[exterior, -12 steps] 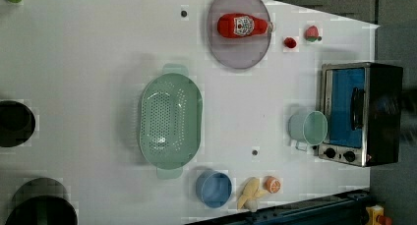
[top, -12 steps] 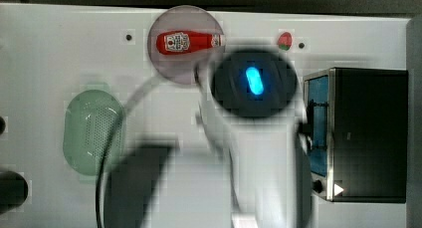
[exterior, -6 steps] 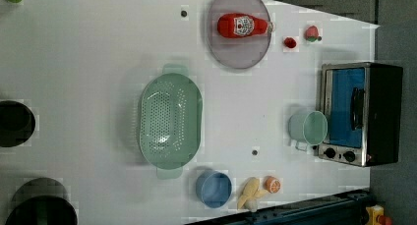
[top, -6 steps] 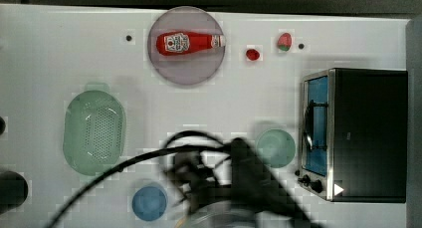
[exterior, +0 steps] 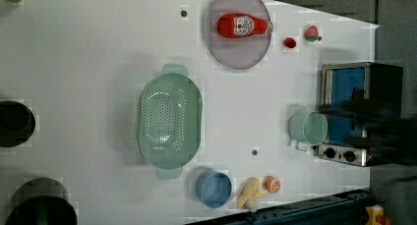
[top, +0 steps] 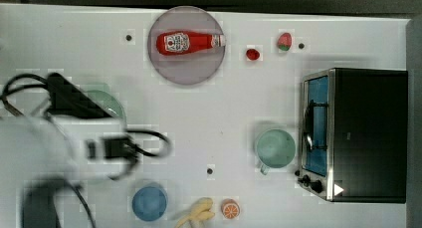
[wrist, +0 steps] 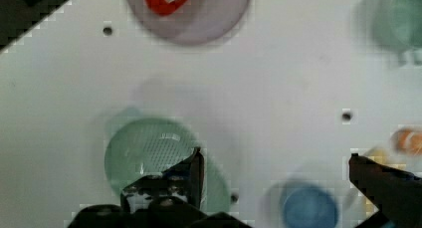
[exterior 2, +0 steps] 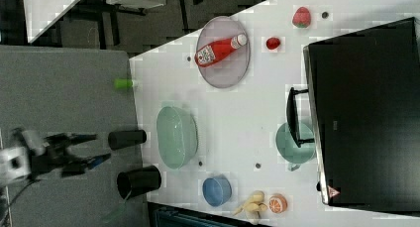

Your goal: Drag strainer left to right.

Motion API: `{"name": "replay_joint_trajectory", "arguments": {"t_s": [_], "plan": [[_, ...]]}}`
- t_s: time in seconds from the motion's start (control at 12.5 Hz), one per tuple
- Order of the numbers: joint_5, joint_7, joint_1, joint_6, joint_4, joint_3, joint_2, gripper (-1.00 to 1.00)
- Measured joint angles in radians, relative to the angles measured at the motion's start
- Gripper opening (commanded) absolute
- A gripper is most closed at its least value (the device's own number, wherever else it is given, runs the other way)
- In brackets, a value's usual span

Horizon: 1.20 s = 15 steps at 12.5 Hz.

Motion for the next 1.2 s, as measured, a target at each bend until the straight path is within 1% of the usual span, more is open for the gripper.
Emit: {"name": "replay_joint_trajectory", "arguments": {"t_s": [0.08,0.24,0.4,0.48,0.56,0.72,0.8,0.88,0.96,1.12,1.2], "plan": [[0.007,0.095,0.013,0.035,-0.008,0.054,0.083,1.0],[0.008,0.303,0.025,0.158,-0.026,0.166,0.242,1.0],[-0.013,0.505,0.068,0.227,-0.041,0.194,0.337,1.0],[-0.046,0.622,0.075,0.269,-0.044,0.21,0.376,1.0],[-0.1,0.723,0.075,0.288,-0.055,0.226,0.403,1.0],[-0.158,0.898,0.089,0.335,-0.056,0.23,0.456,1.0],[-0.219,0.975,0.091,0.385,-0.057,0.228,0.489,1.0],[-0.239,1.039,0.087,0.418,-0.048,0.229,0.533,1.0],[-0.273,1.084,0.082,0.463,-0.035,0.23,0.589,1.0],[-0.299,1.126,0.084,0.545,-0.028,0.197,0.684,1.0],[-0.294,1.137,0.078,0.604,-0.043,0.184,0.726,1.0]]}}
